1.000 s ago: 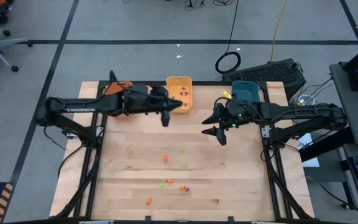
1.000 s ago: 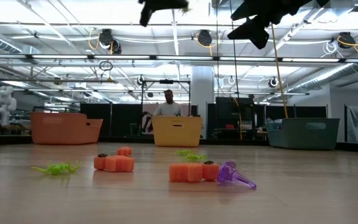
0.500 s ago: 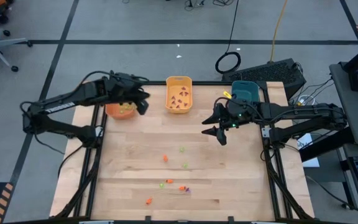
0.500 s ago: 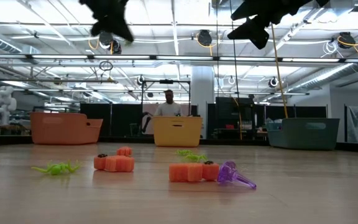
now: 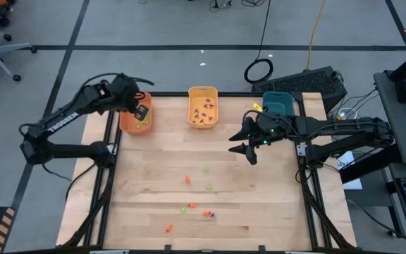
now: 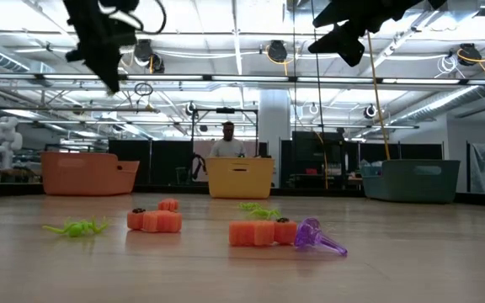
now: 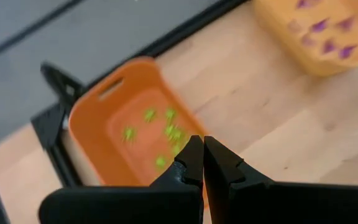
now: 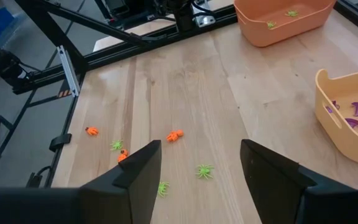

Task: Sort Halloween decoration
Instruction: Put the green spider toy into the orange bin, then put the purple witch hat toy into the yellow bin

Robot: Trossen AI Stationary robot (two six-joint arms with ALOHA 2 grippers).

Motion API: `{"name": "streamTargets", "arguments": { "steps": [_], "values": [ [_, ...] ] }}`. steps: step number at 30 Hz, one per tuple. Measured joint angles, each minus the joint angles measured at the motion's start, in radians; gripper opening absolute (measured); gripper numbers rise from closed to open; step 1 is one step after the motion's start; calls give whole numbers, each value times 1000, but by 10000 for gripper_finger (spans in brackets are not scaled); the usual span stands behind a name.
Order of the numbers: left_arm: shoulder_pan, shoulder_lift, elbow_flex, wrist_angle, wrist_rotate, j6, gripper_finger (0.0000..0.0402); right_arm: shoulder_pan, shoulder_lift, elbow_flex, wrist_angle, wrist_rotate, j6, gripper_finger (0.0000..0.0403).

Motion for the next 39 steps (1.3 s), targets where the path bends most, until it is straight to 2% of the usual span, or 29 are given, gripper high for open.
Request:
{"name": "streamTargets", "arguments": {
  "steps": [10,18,24,28,35,39],
  "values": [
    [117,33,-227,109,5,-73,1,0,0,0,-6,-1,61,206],
    [164,65,-326,259,-52,-79,1,0,0,0,-9,0,68,206],
    [190,102,-349,294,-51,-81,5,0,0,0,-8,-1,68,206],
    [190,107,-349,323,-53,-81,27,0,0,0,-8,0,67,206],
    [190,107,-348,342,-54,-84,90,-1,0,0,-8,4,67,206],
    [190,97,-321,313,14,-127,116,0,0,0,-7,5,71,206]
  ]
}}
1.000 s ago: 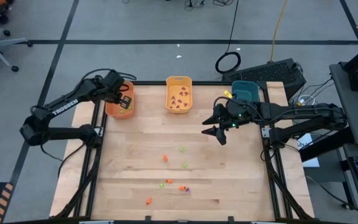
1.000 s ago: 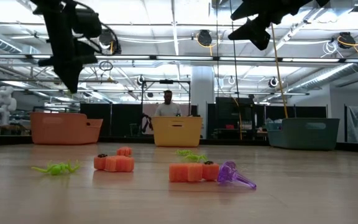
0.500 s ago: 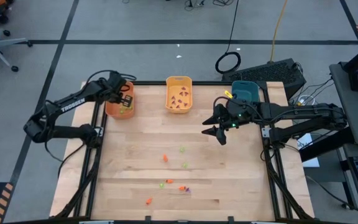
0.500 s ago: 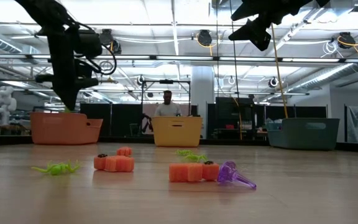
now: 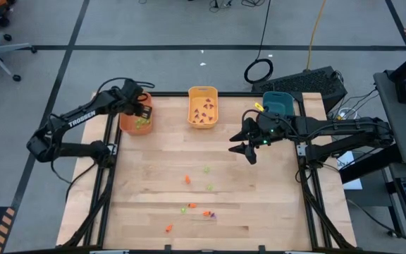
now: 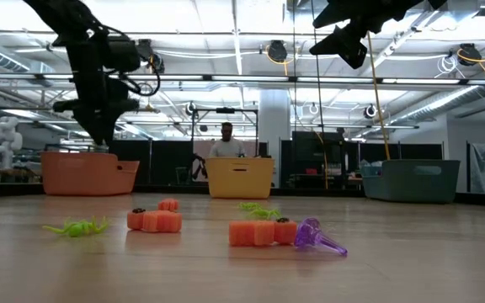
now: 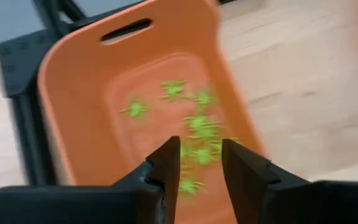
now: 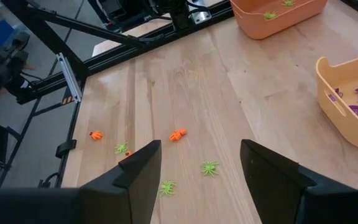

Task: Sort Halloween decoration
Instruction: Put the purple witch hat toy into the yellow bin

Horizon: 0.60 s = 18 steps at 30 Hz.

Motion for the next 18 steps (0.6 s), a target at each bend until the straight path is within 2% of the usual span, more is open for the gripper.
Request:
{"name": "streamTargets", "arguments": {
  "steps": [6,11,18],
  "values": [
    [-24,-55,65,-5,167,-86,125,0,0,0,0,-1,39,206],
    [-97,-119,108,53,302,-101,125,0,0,0,0,-1,102,206],
    [-282,-194,114,136,317,-178,125,2,0,0,0,-1,244,206]
  ]
}}
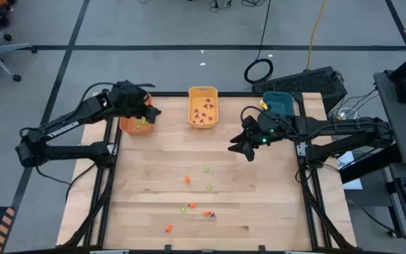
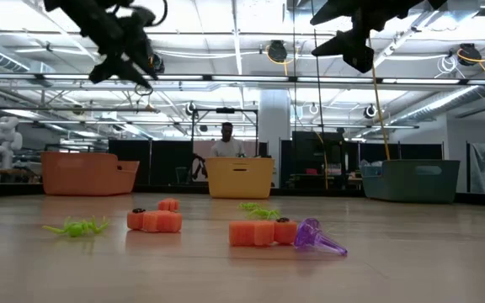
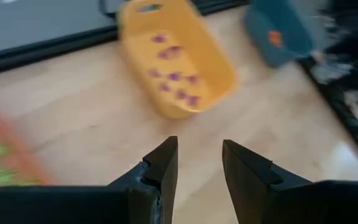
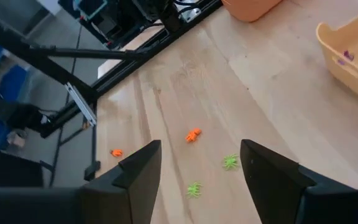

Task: Sort Halloween decoration
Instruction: Put the purple witch hat toy into the yellow bin

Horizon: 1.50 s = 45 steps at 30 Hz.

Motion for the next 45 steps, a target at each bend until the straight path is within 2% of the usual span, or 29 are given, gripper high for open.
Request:
{"name": "streamTargets", "arguments": {
  "steps": [8,12,20,25,34,42,45],
  "values": [
    [-270,-29,1,114,-53,-83,125,48,0,0,7,-6,87,206],
    [-425,-27,1,211,-144,-90,116,68,0,0,24,0,187,206],
    [-666,10,1,397,-331,-91,73,134,0,0,19,0,153,206],
    [-750,56,17,413,-341,-142,66,230,2,0,15,17,196,206],
    [-862,205,109,406,-370,-143,66,431,30,-2,12,191,276,206],
    [-957,333,213,350,-376,-160,66,589,120,-2,20,287,399,206],
    [-990,362,243,314,-385,-194,66,626,167,-2,31,293,431,206]
  ]
}}
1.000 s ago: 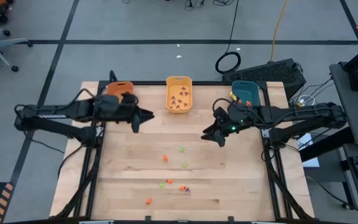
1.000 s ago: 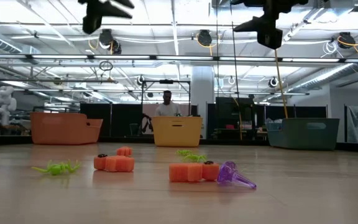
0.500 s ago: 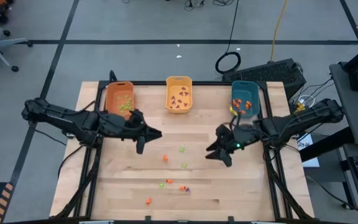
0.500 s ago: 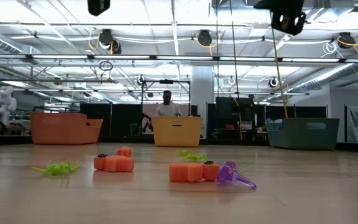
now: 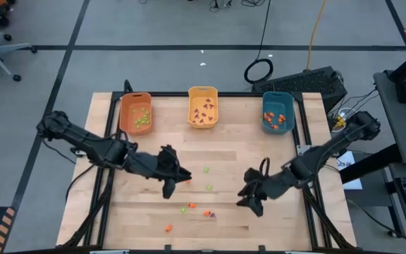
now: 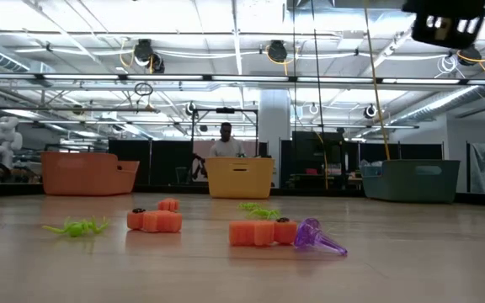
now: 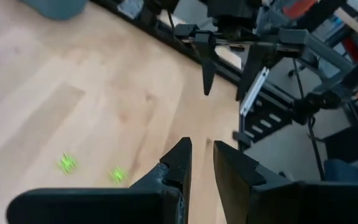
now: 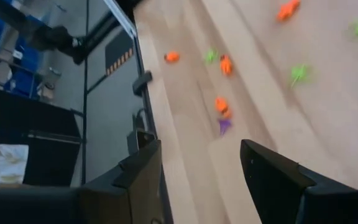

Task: Sort Halloween decoration
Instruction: Put the purple witch hat toy into the yellow bin

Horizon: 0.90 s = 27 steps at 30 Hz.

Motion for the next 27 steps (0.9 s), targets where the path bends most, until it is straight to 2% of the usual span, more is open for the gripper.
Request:
{"name": "streamTargets", "arguments": {
  "steps": [9,17,23,27],
  "values": [
    [-88,12,15,-76,-25,-61,66,93,80,0,46,4,219,206],
    [-135,12,16,-198,-40,-53,66,124,86,1,132,103,369,206],
    [-153,12,16,-317,-44,-52,66,113,99,2,166,179,334,206],
    [-168,12,16,-364,-52,-61,66,109,145,8,166,182,307,206]
  ]
}}
